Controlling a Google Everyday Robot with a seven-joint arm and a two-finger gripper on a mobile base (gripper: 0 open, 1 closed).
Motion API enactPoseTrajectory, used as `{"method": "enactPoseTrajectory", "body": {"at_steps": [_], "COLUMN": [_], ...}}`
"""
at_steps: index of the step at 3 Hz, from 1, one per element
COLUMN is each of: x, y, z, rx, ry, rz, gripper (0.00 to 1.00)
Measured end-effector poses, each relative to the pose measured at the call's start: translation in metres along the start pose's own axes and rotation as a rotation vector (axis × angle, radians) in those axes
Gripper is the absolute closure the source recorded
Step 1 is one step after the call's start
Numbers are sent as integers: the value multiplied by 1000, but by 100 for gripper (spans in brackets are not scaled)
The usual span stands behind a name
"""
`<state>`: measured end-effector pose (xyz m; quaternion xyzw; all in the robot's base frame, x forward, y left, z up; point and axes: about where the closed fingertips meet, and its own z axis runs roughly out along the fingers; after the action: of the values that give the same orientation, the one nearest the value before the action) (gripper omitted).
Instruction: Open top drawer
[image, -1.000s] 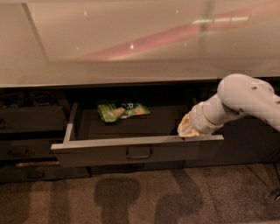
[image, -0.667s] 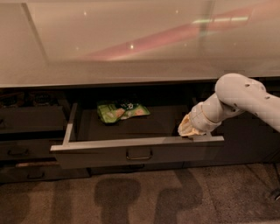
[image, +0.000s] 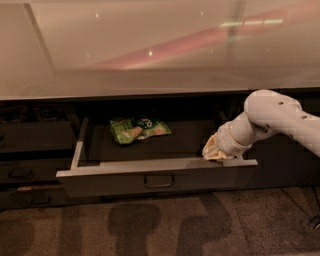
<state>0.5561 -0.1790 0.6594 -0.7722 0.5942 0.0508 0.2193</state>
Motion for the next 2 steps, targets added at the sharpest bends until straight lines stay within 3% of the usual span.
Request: {"method": "enactPoseTrajectory", "body": {"at_steps": [1, 2], "x": [-3, -8], "y": [16, 49], "z": [5, 16], "rx": [-6, -23], "ry": [0, 6], "rz": [-19, -43], "gripper": [100, 100]}}
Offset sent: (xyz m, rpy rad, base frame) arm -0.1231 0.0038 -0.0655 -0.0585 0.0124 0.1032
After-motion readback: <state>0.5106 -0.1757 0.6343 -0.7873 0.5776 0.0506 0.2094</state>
